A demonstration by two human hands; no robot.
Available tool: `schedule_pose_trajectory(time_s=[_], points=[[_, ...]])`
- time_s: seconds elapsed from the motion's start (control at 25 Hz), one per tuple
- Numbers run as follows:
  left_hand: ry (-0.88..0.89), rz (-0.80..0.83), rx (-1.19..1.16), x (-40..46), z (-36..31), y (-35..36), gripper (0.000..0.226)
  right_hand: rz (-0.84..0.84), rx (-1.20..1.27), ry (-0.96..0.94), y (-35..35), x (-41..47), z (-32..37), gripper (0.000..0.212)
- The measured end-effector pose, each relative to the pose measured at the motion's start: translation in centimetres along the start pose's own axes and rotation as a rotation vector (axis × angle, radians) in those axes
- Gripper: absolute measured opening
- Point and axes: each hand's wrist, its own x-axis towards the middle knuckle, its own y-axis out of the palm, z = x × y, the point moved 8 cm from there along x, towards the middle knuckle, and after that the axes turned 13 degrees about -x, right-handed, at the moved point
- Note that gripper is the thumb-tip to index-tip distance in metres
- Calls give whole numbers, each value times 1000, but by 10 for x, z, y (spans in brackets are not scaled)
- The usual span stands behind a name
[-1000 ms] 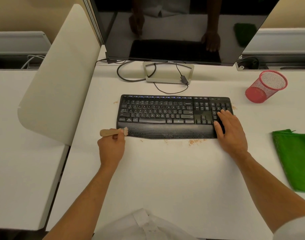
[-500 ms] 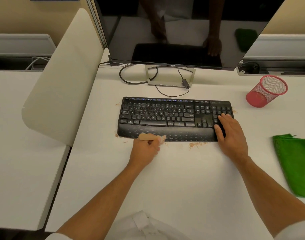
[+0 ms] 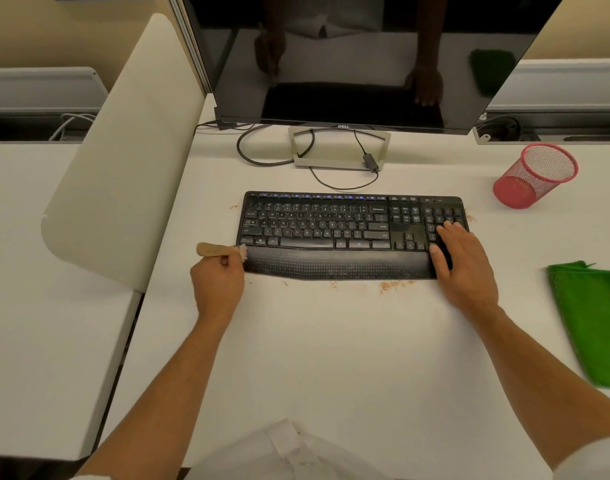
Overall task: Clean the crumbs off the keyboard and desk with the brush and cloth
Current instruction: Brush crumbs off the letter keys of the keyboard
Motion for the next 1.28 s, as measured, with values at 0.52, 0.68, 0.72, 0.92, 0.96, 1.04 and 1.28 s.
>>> schedule_pose_trajectory(time_s=[0.52,0.68,0.72,0.92,0.96,1.04,1.28], points=[[150,524,-36,-65,-48,115,37,-11,-9,-3,1,0,-1,59],[145,566,-43,-74,-61,125,29,-22,1,-4,-1,-1,-1,58],[185,490,-42,-69,-64,117,29,-30,5,-5,-1,-1,0,57],[232,332,74,-46,-55,94,35,-37,16,-7,-1,-1,1,55],[242,368,66,-48,-55,99,35,-36,16,-7,-2,-1,0,55],[267,472,36,-60,-59,117,31,-36,14,-6,-2,-1,-1,55],[142,790,-26,-81,-62,152,24,-38,4,-7,-2,-1,0,56]])
